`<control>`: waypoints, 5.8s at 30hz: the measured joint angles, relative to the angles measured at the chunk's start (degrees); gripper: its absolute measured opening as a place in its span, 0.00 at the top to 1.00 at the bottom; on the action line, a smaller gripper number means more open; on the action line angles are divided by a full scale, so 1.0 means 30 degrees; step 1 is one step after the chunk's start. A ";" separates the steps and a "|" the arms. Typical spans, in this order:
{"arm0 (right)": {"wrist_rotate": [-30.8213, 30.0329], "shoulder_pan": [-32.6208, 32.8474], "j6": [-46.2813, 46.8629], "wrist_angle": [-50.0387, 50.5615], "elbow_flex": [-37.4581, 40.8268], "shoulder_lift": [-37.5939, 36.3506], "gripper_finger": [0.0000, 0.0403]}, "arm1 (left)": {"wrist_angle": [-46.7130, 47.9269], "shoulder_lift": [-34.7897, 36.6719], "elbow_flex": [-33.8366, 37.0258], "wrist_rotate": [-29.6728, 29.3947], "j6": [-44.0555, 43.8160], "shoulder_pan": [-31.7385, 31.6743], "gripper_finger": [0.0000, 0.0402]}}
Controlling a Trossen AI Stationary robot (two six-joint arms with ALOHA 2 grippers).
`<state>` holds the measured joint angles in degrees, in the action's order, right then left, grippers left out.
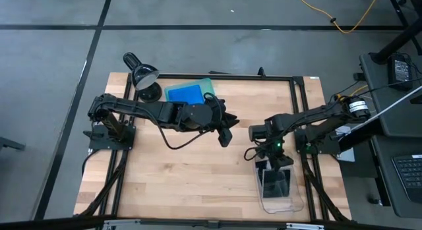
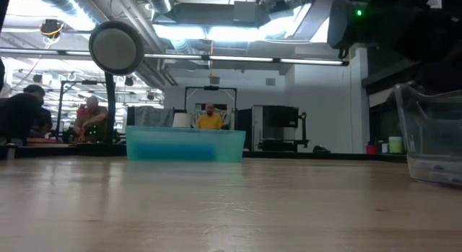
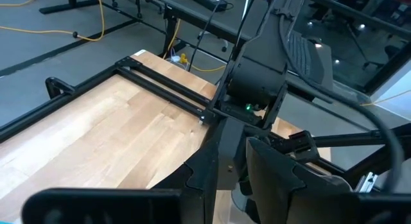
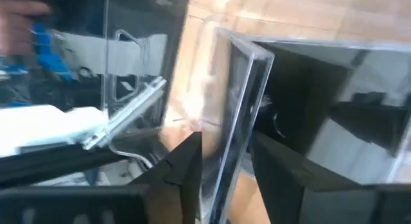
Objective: Pick & place jewel cases by type
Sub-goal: Put the black CD case into the transparent bin, then return to Home Position
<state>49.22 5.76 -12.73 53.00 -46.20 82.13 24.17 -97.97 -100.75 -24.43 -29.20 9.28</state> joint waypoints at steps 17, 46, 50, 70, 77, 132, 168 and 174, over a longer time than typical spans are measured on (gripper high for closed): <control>-0.8203 0.0000 -0.1654 0.4172 -0.7347 -0.1382 0.61 | 0.0004 0.0000 0.0000 0.0007 0.0172 0.0001 0.81; -2.4403 0.0871 0.1678 0.5246 -0.8706 -2.0236 0.83 | 1.0498 0.6974 0.0896 -0.2197 0.2249 -0.0143 0.86; -2.4384 0.0537 0.1557 0.4081 -0.6973 -2.0839 0.91 | 0.8173 0.9961 0.4045 0.0531 0.3438 -0.2220 0.96; -2.3320 0.0463 0.2483 -0.0411 -0.4621 -2.3863 0.97 | -1.3792 2.3231 3.0906 0.3356 -0.2414 -0.4431 1.00; -2.4025 0.0459 0.3448 -0.0610 -0.4624 -2.4577 0.99 | -1.4218 2.5972 3.3419 0.4569 -0.2127 -0.4503 0.99; -1.2661 0.0466 0.4788 -2.0860 1.0476 -2.7180 0.99 | -0.8540 3.0685 3.3419 0.7467 0.7654 -0.5085 0.98; -1.4936 -0.4102 0.5378 -1.8277 1.5266 -2.6632 0.98 | -0.8557 3.0658 3.3397 0.7504 0.7646 -0.5085 0.99; -1.5118 -0.4095 0.4653 -1.8308 1.5266 -2.5692 0.97 | -0.8550 3.0658 3.3397 0.7497 0.7646 -0.5085 0.98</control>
<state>3.87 -6.52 1.23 -1.92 -0.40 5.05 -1.48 -6.00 -0.56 -1.93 -6.26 -5.98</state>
